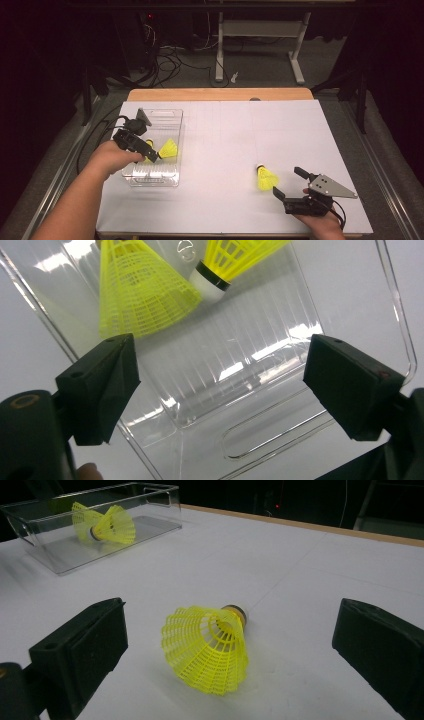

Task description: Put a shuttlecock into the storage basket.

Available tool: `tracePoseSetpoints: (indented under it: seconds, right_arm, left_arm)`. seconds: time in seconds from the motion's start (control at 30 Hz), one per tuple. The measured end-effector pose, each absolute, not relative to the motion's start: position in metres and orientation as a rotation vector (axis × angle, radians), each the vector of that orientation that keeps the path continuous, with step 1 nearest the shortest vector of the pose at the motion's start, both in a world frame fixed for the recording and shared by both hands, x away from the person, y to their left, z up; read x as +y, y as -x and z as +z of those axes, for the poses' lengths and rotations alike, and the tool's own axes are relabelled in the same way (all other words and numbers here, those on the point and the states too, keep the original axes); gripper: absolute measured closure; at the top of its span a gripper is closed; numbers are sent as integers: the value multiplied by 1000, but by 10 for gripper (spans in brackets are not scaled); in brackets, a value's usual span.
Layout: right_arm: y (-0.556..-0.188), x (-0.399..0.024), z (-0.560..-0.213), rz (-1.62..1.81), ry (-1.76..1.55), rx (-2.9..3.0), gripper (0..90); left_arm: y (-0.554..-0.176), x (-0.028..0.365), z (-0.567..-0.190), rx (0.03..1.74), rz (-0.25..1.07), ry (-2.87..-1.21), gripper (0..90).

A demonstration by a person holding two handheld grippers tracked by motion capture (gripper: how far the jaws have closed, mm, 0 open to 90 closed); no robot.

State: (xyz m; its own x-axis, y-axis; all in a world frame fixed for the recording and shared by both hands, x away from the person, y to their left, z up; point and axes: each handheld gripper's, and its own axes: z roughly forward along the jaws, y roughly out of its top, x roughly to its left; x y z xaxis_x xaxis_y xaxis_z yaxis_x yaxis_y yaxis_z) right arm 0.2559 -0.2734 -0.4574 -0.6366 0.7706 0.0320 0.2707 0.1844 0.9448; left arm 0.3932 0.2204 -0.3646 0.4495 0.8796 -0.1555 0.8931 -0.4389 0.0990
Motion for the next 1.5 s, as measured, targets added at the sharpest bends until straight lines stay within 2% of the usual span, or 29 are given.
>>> tracePoseSetpoints:
  seconds: [0.23, 0.97, 1.5]
  right_arm:
    - [-255, -273, -457, 1453, -972, 2010, 19]
    - [-257, -271, -458, 1448, -972, 2020, 19]
    - [-255, -272, -457, 1453, -968, 2009, 19]
  left_arm:
    - [-392, 216, -371, 1534, -155, -2550, 1]
    - [-377, 178, -379, 1379, -208, -2628, 3]
    - [-370, 142, -365, 1301, -198, -2669, 6]
